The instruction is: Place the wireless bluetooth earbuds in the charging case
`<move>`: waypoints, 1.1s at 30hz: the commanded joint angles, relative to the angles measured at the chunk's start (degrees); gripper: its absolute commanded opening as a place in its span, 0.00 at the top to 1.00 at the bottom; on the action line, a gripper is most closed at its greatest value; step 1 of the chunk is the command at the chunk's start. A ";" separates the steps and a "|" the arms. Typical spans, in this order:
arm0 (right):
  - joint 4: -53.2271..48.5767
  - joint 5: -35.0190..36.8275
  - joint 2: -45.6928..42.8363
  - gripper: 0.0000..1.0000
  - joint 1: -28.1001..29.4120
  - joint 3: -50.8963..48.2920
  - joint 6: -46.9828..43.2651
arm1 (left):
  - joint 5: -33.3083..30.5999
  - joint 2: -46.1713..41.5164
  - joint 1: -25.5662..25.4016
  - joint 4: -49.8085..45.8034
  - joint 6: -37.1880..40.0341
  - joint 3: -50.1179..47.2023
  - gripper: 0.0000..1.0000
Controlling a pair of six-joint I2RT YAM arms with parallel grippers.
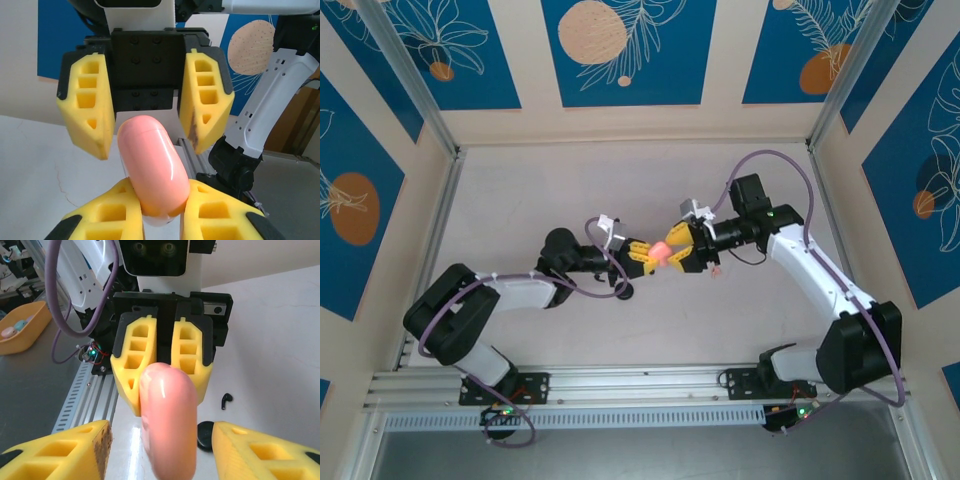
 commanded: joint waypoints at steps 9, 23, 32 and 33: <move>-10.49 0.43 5.47 0.82 1.83 6.95 -8.69 | 1.43 -0.59 1.34 3.22 -0.55 0.93 0.87; -5.11 19.54 0.29 0.86 5.59 4.24 -6.67 | -7.68 -10.97 2.27 -27.68 23.29 -0.91 0.45; -3.45 24.84 1.05 0.85 11.40 5.11 -8.02 | -6.74 -15.81 2.20 -49.20 35.57 3.15 0.42; -3.55 24.78 1.28 0.84 11.99 5.36 -8.16 | -6.75 -15.95 2.25 -49.88 35.92 3.24 0.42</move>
